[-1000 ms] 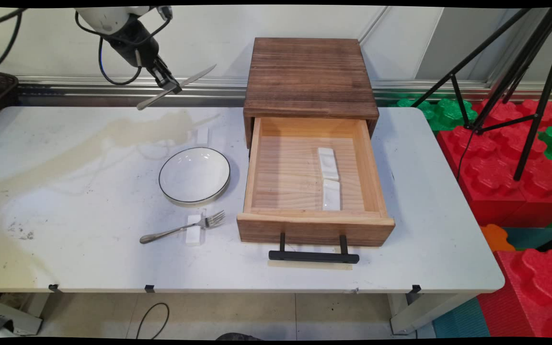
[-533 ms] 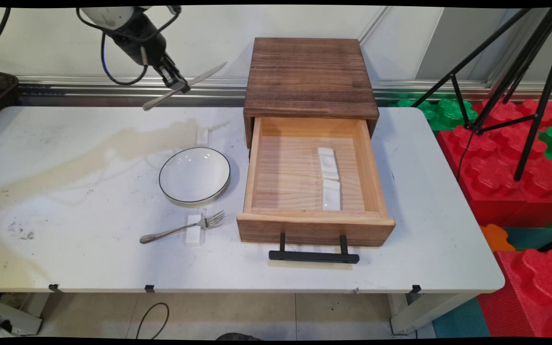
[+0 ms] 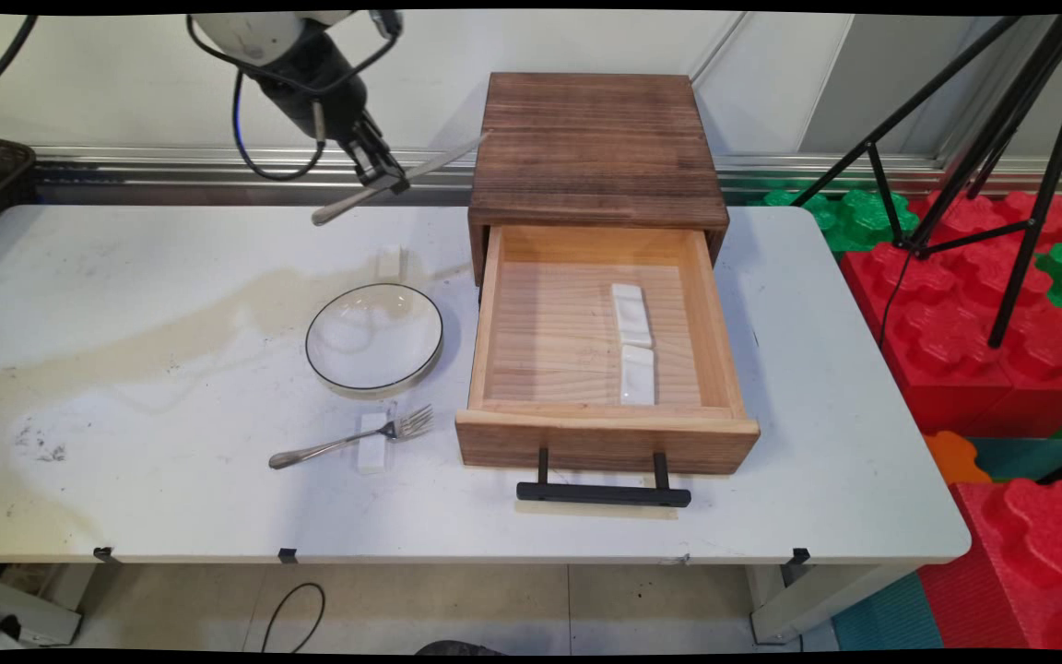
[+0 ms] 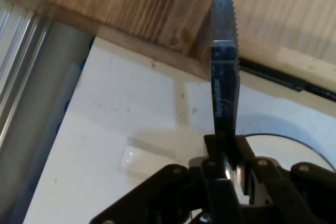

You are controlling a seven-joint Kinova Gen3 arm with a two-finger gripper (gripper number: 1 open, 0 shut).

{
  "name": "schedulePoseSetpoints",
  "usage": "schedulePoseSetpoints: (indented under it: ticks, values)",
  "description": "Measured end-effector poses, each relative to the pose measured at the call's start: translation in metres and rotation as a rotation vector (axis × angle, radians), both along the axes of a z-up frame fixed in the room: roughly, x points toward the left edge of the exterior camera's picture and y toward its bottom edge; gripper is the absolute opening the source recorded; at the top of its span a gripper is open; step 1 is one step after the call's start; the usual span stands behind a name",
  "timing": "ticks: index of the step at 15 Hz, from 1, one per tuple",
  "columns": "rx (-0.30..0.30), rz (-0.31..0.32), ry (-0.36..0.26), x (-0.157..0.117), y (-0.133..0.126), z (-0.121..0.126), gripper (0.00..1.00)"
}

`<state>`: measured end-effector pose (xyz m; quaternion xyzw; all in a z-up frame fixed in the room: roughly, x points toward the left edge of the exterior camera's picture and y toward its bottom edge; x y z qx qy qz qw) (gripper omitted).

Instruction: Place the picked object into the drawer

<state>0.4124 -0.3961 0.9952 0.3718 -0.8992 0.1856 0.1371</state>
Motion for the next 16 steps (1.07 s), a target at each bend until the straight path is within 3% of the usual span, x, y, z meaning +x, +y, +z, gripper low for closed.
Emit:
schedulePoseSetpoints:
  ticks: [16]
  values:
    - [0.002, -0.152, -0.012, -0.116, -0.023, -0.015, 0.0]
